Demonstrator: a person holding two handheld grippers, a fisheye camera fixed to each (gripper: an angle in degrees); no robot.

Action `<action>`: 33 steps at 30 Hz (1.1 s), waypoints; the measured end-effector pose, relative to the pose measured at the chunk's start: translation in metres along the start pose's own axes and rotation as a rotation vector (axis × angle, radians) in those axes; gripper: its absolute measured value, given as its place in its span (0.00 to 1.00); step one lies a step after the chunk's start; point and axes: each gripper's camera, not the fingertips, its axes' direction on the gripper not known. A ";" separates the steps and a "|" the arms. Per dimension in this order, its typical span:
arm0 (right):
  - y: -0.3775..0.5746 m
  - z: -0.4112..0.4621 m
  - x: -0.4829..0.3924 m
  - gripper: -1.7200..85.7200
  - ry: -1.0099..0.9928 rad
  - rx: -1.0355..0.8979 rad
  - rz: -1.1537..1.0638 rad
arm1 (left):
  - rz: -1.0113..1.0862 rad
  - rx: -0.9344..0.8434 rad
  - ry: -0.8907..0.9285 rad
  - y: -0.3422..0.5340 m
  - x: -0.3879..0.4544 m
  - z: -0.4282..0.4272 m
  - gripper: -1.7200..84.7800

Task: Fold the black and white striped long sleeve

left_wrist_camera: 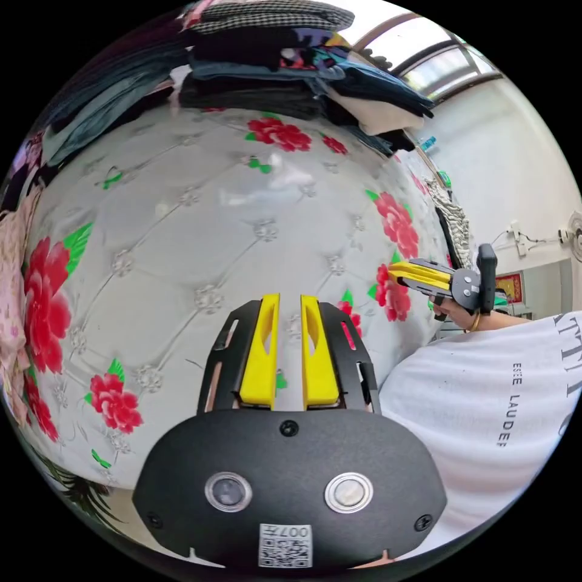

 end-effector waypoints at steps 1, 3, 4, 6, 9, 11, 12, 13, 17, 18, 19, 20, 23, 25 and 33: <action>0.005 -0.008 0.020 0.06 -0.031 0.004 0.078 | 0.023 -0.013 -0.010 -0.006 0.015 0.004 0.09; 0.025 -0.027 0.059 0.07 0.003 0.067 0.201 | 0.063 -0.033 -0.037 -0.011 0.036 0.010 0.09; 0.046 -0.042 0.091 0.08 0.058 0.117 0.303 | 0.083 -0.053 -0.050 -0.013 0.047 0.015 0.09; 0.083 -0.063 0.145 0.09 0.162 0.150 0.474 | 0.099 -0.080 -0.071 -0.013 0.059 0.023 0.09; 0.163 -0.102 0.242 0.09 0.315 0.198 0.810 | 0.086 -0.117 -0.097 -0.015 0.070 0.035 0.09; 0.217 -0.129 0.297 0.09 0.361 0.255 1.027 | 0.062 -0.125 -0.108 -0.017 0.074 0.038 0.09; 0.251 -0.148 0.328 0.09 0.400 0.295 1.155 | 0.042 -0.129 -0.108 -0.019 0.076 0.040 0.09; 0.280 -0.163 0.355 0.09 0.438 0.331 1.254 | 0.021 -0.134 -0.109 -0.021 0.078 0.042 0.09; 0.332 -0.191 0.418 0.09 0.518 0.316 1.380 | -0.058 -0.129 -0.110 -0.024 0.084 0.044 0.09; 0.342 -0.194 0.434 0.09 0.535 0.296 1.397 | -0.088 -0.125 -0.103 -0.024 0.086 0.045 0.09; 0.349 -0.193 0.449 0.09 0.529 0.271 1.409 | -0.117 -0.123 -0.101 -0.024 0.088 0.046 0.09; 0.352 -0.190 0.457 0.09 0.521 0.253 1.413 | -0.131 -0.122 -0.100 -0.023 0.089 0.047 0.09; 0.363 -0.166 0.489 0.06 0.415 0.123 1.466 | -0.201 -0.114 -0.079 -0.020 0.096 0.051 0.08; 0.356 -0.169 0.490 0.04 0.459 0.117 1.461 | -0.233 -0.096 -0.058 -0.017 0.101 0.051 0.08; 0.229 -0.221 0.359 0.02 0.030 0.530 0.844 | -0.114 -0.008 -0.026 -0.012 0.096 0.034 0.08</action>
